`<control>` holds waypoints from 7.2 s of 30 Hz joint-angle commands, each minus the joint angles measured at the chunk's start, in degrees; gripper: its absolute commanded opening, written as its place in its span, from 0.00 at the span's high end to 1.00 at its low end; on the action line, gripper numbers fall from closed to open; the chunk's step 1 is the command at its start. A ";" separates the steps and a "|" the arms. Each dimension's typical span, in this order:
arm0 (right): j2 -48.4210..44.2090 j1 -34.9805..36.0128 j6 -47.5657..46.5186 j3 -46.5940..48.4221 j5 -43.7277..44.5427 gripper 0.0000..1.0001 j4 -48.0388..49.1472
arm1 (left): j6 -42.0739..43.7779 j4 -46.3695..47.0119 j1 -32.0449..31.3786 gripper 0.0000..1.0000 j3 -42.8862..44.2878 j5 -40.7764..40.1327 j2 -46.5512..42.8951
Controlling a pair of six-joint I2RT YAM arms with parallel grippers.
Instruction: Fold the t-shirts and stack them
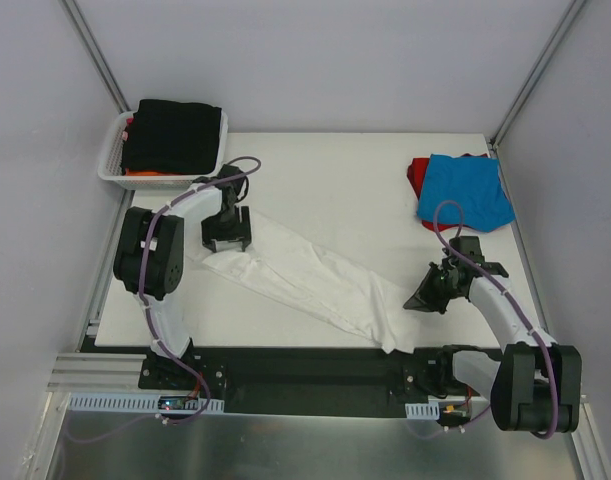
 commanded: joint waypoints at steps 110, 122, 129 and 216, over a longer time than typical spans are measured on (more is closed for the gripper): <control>23.71 25.05 14.73 4.05 15.93 0.99 10.71 | 2.41 -8.06 -0.60 0.26 8.31 -3.95 3.26; 17.54 17.58 10.78 9.84 23.28 0.99 -1.15 | 0.57 -8.59 -0.51 0.25 5.50 -5.62 3.35; 22.81 4.24 1.38 11.87 22.33 0.99 0.87 | -0.14 -8.58 -0.42 0.25 4.62 -5.44 1.94; 30.99 17.92 -8.82 30.76 14.33 0.99 2.28 | -14.03 5.30 -19.32 1.00 1.62 0.97 -0.07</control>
